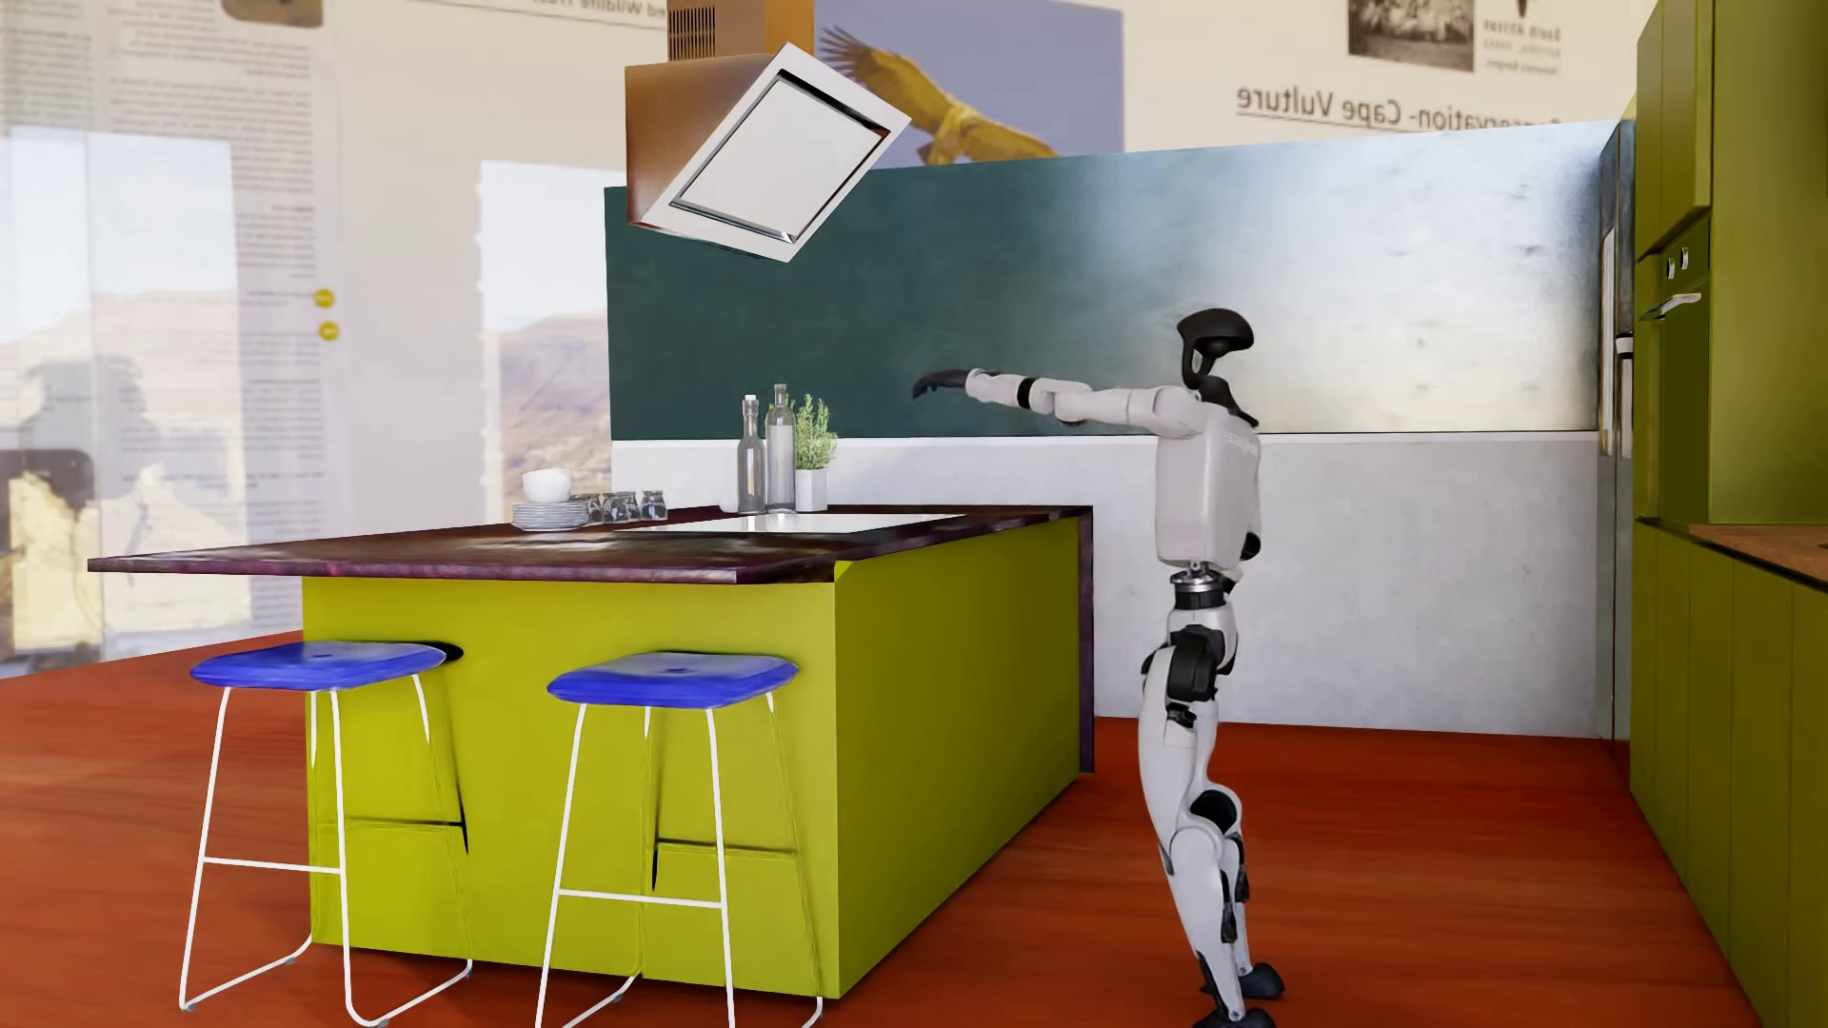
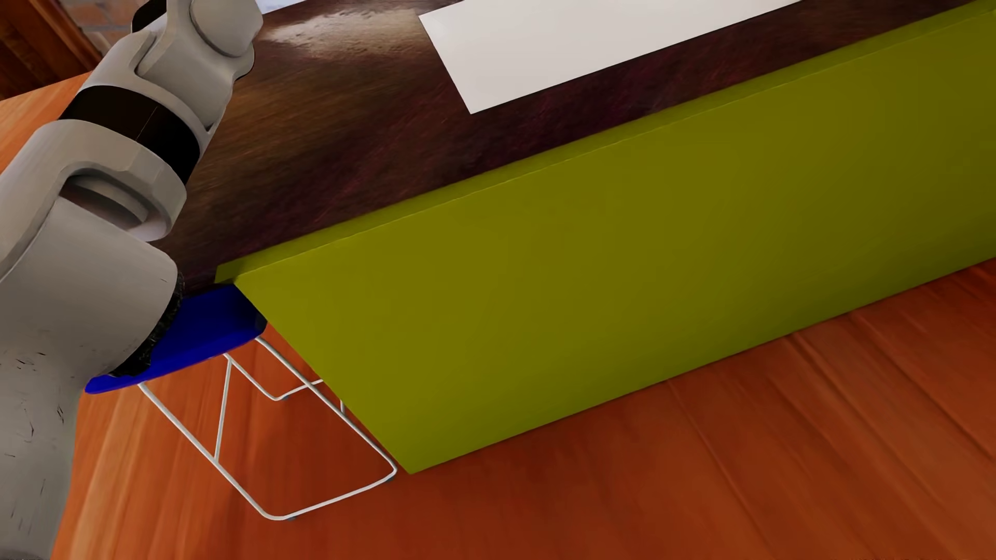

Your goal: Reach forward

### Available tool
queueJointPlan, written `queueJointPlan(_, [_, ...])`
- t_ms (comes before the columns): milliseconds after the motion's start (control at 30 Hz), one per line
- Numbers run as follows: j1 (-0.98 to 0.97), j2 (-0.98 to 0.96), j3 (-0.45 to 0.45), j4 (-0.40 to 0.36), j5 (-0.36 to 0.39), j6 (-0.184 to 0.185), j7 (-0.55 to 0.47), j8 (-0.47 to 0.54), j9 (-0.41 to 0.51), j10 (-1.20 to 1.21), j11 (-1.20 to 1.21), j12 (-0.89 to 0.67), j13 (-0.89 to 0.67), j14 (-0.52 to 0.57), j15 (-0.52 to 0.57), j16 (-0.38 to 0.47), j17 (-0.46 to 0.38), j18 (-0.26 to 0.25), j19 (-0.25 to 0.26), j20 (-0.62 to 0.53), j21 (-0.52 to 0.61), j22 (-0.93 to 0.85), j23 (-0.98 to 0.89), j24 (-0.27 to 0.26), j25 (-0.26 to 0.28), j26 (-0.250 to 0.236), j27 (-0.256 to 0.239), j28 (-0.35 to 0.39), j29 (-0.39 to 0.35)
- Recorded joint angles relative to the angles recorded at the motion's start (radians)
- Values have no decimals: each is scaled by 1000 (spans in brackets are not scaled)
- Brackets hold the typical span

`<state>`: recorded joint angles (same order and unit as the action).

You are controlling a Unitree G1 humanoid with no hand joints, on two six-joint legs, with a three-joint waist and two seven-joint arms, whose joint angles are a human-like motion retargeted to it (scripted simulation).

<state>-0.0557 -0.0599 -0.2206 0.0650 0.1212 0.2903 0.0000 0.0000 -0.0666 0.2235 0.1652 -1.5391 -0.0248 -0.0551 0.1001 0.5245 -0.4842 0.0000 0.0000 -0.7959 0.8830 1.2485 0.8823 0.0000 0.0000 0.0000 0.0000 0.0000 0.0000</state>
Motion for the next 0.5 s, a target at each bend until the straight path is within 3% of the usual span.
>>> queueJointPlan(500, [3,5,-12,3,4,-8,0,0,0,0,-8,1,1,-7,7,-4,-5,0,0,1,-18,1,-9,0,0,0,0,0,0])
